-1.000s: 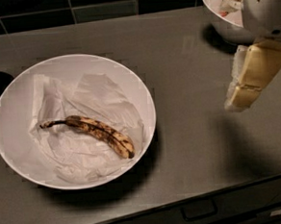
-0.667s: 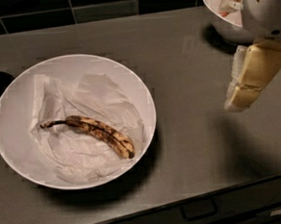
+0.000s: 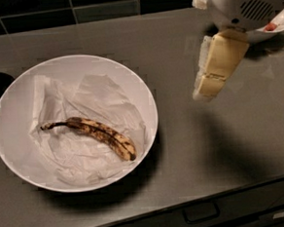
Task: Pick banana from white bowl
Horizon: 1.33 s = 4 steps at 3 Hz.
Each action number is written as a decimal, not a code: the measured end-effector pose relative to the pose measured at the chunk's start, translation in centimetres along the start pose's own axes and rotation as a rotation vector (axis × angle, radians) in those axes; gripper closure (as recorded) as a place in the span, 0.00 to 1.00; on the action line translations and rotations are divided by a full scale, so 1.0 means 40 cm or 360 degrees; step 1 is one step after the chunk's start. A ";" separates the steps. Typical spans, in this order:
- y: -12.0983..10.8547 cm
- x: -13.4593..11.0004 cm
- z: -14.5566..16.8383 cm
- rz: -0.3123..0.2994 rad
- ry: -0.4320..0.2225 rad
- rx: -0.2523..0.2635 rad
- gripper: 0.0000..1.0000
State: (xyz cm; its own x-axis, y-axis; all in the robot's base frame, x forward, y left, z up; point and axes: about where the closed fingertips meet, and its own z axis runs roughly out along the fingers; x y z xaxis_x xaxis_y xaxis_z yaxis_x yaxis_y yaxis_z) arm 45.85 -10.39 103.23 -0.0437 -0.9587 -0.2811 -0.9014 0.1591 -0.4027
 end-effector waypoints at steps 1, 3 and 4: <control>-0.011 -0.064 0.043 -0.0004 -0.0113 -0.0138 0.00; 0.007 -0.150 0.098 -0.0038 -0.0223 -0.0284 0.00; 0.038 -0.212 0.106 -0.0030 -0.0237 -0.0310 0.00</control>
Offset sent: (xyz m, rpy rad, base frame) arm 0.0289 0.0900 -0.0375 0.2000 0.2427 0.1954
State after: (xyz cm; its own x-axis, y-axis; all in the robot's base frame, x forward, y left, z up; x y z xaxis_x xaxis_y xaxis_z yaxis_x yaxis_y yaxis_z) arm 46.67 -1.01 101.31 0.0248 -0.9134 -0.4063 -0.9681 0.0795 -0.2377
